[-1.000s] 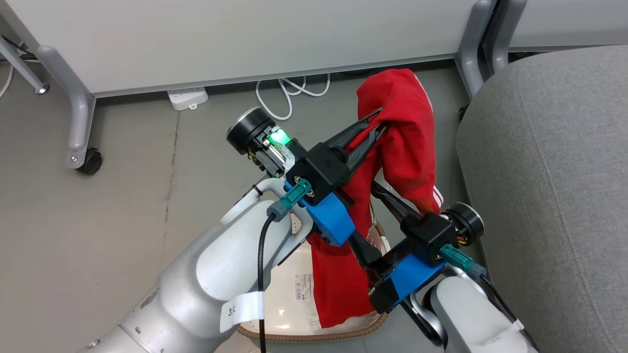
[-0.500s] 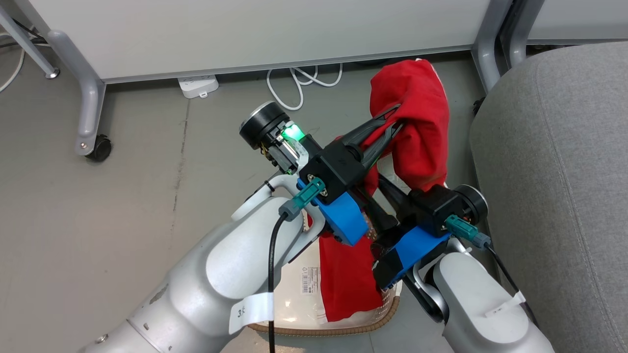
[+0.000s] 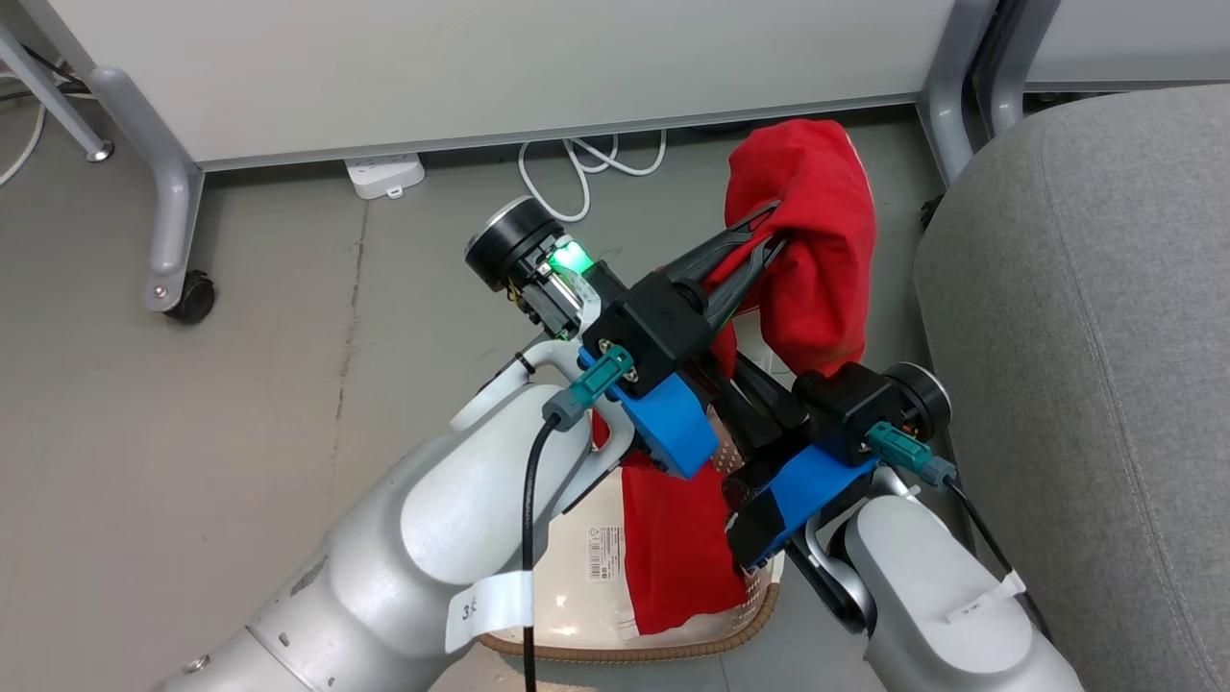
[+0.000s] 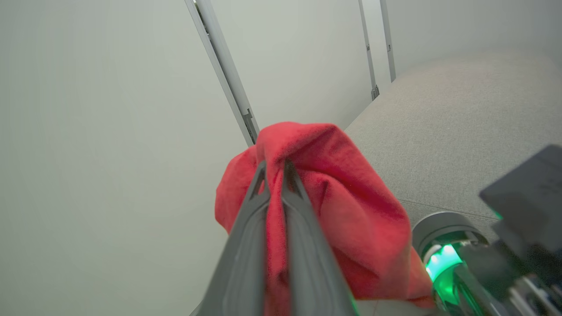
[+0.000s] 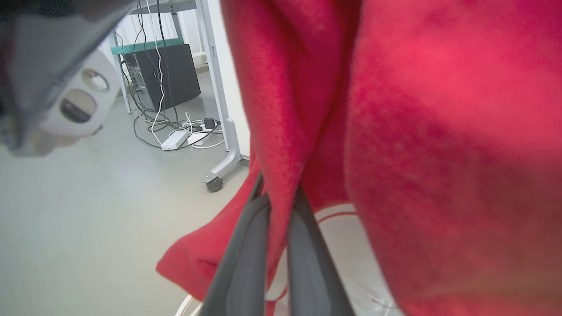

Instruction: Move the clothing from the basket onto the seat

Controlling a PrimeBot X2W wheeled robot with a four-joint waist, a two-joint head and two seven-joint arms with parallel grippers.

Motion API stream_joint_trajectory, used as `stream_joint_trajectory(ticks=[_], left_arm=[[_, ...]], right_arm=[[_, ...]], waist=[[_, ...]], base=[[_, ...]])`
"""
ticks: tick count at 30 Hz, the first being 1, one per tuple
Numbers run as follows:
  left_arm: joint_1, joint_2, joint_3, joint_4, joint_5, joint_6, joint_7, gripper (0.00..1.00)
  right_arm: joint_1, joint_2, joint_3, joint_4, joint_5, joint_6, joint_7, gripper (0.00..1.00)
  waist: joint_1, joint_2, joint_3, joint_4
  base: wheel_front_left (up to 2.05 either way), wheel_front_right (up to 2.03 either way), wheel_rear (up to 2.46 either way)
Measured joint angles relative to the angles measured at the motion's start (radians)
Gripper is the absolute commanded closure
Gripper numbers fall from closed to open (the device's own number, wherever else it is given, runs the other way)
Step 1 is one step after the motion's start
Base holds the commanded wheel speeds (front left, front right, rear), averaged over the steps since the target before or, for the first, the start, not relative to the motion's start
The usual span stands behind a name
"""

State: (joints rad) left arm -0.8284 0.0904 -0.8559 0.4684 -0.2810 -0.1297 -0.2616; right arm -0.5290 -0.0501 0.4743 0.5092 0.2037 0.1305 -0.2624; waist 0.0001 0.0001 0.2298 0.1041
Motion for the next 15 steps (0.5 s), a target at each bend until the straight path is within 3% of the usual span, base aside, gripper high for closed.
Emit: stream_joint_trajectory(ticks=[13, 14, 15], left_arm=[[0.0, 0.0, 0.001, 0.004, 0.001, 0.0, 0.0, 1.0], [0.0, -0.001, 0.003, 0.006, 0.001, 0.0, 0.0, 0.46], [0.0, 0.0, 0.007, 0.005, 0.002, 0.0, 0.0, 0.0]], right_arm=[[0.0, 0.0, 0.001, 0.004, -0.002, 0.0, 0.0, 1.0], [0.0, 0.0, 0.001, 0.005, -0.002, 0.0, 0.0, 1.0], [0.0, 0.0, 0.001, 0.005, -0.002, 0.0, 0.0, 1.0]], waist=[[0.0, 0.0, -0.002, -0.001], [0.0, 0.0, -0.002, -0.001], [-0.0001, 0.0, -0.002, -0.001]], base=[[0.0, 0.0, 0.0], [0.0, 0.0, 0.0], [0.0, 0.0, 0.0]])
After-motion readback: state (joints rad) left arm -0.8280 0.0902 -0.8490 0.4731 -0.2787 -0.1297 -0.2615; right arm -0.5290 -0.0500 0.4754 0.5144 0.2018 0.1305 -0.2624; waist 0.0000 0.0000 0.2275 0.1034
